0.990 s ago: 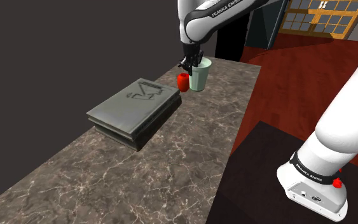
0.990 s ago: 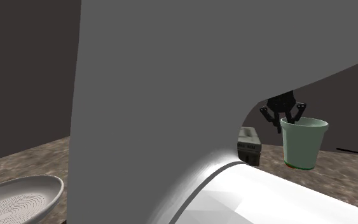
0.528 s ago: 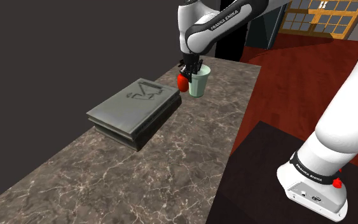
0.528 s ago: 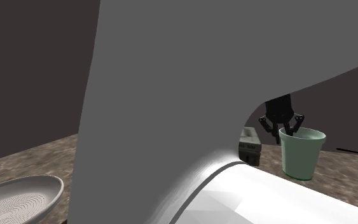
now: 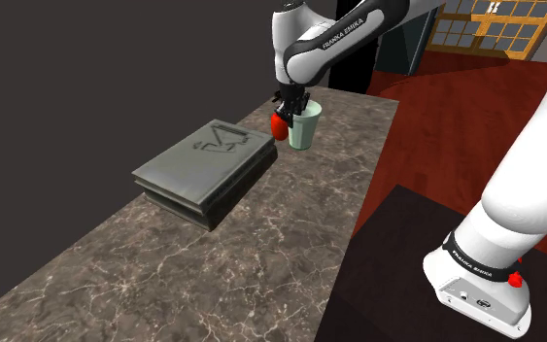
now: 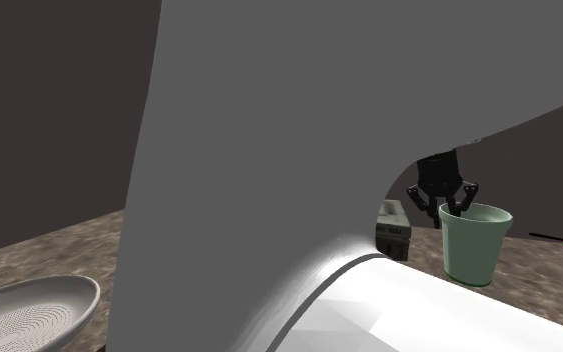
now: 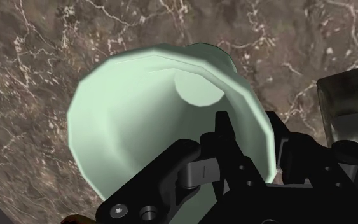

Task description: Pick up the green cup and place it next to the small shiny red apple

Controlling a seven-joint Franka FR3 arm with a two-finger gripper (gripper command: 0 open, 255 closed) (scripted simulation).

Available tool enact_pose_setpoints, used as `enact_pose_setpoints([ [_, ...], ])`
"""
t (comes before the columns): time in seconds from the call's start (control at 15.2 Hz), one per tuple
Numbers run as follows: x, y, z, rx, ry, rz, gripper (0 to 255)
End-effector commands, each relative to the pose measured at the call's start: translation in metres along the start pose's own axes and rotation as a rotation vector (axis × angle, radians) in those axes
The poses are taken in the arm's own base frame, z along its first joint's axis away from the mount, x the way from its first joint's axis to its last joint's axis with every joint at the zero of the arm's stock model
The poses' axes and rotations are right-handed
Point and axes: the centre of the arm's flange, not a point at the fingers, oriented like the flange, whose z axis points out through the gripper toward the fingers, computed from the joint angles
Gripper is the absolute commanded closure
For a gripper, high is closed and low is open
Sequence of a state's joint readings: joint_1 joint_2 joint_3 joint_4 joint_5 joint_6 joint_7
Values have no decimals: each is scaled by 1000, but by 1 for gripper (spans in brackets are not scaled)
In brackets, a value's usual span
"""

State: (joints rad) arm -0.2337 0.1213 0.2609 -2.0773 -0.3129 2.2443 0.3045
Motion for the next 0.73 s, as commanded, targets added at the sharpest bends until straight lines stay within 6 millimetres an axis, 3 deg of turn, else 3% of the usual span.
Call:
enact_pose_setpoints([
  [0.0, 0, 0, 0, 0, 1, 0, 0],
  [0.33, 0, 0, 0, 0, 1, 0, 0],
  [0.59, 0, 0, -50, 0, 1, 0, 0],
  [0.66, 0, 0, -50, 0, 1, 0, 0],
])
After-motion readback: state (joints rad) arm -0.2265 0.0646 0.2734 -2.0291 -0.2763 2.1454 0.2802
